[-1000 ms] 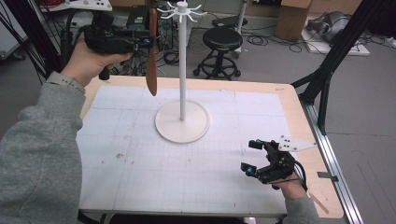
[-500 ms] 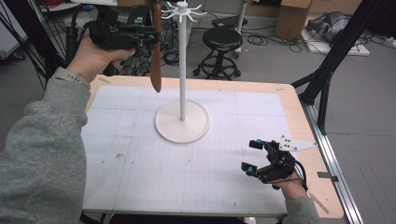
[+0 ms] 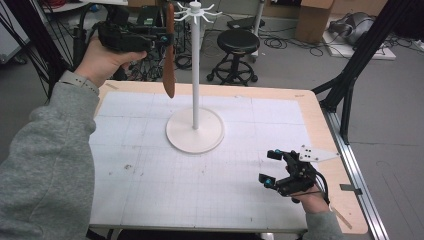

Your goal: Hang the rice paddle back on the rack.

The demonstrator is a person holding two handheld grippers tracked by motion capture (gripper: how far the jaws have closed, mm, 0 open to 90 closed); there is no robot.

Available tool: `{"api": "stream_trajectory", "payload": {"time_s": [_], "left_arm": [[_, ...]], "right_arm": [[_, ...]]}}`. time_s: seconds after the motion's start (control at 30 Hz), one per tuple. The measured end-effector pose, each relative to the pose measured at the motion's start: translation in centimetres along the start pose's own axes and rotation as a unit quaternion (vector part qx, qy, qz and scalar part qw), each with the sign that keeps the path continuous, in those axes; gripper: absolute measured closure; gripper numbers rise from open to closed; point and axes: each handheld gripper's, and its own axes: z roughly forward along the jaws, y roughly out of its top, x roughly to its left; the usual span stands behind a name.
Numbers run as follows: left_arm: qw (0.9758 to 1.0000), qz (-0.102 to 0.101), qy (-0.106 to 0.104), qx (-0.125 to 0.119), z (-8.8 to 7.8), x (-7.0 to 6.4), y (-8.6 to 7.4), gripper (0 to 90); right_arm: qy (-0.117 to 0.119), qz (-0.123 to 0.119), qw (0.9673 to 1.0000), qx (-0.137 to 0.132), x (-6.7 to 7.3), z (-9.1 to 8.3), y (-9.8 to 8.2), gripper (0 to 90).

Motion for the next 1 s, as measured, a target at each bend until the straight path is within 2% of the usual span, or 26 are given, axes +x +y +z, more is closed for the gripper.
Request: {"api": "stream_trajectory", "payload": {"time_s": [0.3,0.73,1.0], "left_arm": [[1.0000,0.006,-0.003,-0.001,-0.1,-0.4,0.1,65.1],[1.0000,0.004,-0.001,0.004,0.8,-0.5,-0.2,65.0],[0.9998,0.018,0.000,0.006,0.3,-1.4,0.1,65.0]], "right_arm": [[-0.001,-0.001,1.0000,0.001,0.1,0.1,0.0,0.9],[-0.001,0.000,1.0000,-0.001,-0.1,0.0,-0.1,0.9],[-0.001,0.001,1.0000,0.003,0.1,0.0,-0.1,0.9]]}}
